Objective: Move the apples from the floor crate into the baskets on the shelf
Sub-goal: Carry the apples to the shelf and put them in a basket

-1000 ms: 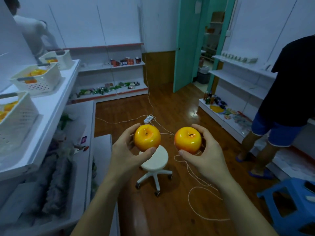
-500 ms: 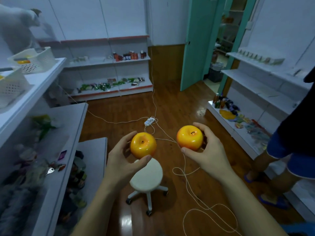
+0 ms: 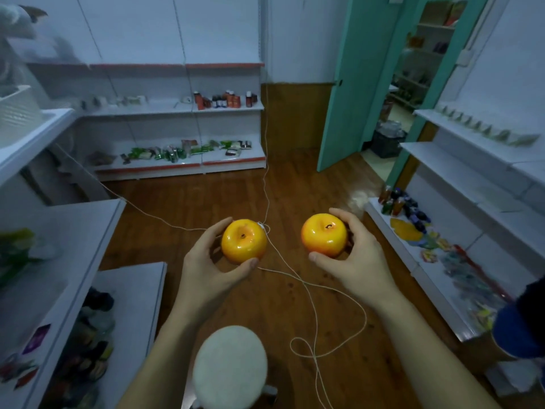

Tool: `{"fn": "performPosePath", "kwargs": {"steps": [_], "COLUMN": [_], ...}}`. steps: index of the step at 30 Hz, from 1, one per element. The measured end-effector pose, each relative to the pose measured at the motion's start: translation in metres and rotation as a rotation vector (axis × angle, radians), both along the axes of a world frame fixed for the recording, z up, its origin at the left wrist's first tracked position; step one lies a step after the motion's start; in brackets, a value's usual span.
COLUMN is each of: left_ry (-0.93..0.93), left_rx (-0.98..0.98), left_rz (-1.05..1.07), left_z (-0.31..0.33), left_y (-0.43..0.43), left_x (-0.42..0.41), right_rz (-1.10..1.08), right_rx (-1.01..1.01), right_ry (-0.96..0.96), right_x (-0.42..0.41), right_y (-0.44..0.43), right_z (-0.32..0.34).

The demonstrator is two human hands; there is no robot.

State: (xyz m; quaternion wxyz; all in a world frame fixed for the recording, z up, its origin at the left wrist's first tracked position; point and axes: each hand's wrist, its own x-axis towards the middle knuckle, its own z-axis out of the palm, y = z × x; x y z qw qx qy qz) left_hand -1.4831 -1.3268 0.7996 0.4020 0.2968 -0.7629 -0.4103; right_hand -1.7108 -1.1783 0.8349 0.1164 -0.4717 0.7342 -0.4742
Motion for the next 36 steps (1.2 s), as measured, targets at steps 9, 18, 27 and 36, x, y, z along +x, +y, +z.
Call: {"fn": "performPosePath", "kwargs": {"steps": [9,18,27,36], "left_ry": [-0.037,-0.059,-0.06,-0.046], "left_rx": [-0.036,-0.051,-0.047,-0.095], "left_rz": [0.146,0.398,0.696,0.978], "left_z": [0.0,0.006,0.029,0.042], "left_y": [-0.114,-0.245,-0.33,-0.421], "left_x": [-0.077,-0.157,-0.146,-0.08], "right_rz": [0.151,0.403,0.721,1.002], "right_rx": [0.007,-0.027,-0.051,-0.075], "right_ry": [-0.034,-0.031,0.005,-0.032], "right_x": [-0.096,-0.199,-0.185,-0.097], "right_y": [-0.152,-0.348,-0.521,-0.68], "right_z": [-0.013,-0.006,0.023,0.029]}}
